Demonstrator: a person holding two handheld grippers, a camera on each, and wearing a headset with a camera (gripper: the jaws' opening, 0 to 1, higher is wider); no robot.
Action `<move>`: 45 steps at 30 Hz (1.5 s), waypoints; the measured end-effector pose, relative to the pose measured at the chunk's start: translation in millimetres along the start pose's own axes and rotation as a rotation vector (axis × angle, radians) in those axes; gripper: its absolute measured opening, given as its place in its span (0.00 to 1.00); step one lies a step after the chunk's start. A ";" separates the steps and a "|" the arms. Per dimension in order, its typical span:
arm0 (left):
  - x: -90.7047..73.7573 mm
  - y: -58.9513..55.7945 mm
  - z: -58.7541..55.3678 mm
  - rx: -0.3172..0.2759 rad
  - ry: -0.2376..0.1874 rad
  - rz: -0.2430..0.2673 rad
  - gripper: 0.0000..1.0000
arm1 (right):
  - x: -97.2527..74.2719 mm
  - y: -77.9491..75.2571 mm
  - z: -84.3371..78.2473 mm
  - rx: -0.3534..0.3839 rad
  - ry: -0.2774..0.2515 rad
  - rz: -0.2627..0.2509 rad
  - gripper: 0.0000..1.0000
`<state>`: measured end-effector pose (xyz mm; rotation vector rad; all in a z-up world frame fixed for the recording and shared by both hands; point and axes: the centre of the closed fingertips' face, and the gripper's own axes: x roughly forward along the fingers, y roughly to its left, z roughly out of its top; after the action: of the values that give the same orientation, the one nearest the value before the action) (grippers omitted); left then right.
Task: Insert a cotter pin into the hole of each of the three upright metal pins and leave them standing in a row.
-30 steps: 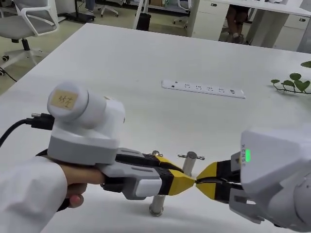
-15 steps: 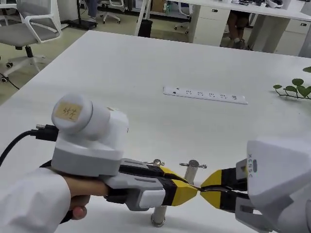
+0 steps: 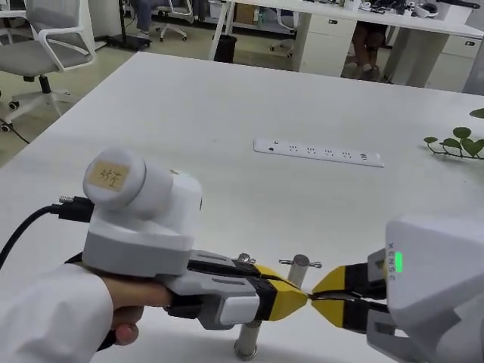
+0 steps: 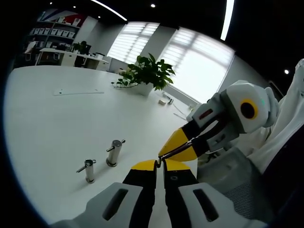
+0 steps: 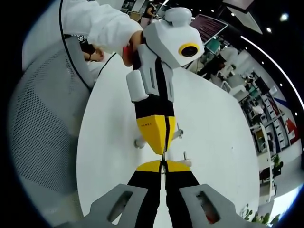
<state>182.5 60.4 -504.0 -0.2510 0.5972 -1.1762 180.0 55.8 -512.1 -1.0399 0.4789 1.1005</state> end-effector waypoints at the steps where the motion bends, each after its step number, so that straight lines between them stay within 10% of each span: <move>1: 0.0 -0.1 0.0 -0.001 0.000 0.000 0.01 | -0.4 0.3 0.3 -0.001 -0.001 0.000 0.00; 45: -3.5 -6.1 -0.9 -0.026 0.005 -0.008 0.00 | -2.9 1.0 9.0 -0.006 -0.014 -0.020 0.00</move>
<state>176.3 61.4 -500.7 -0.2730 0.6168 -1.1771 176.5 62.3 -506.0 -1.0396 0.4528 1.0915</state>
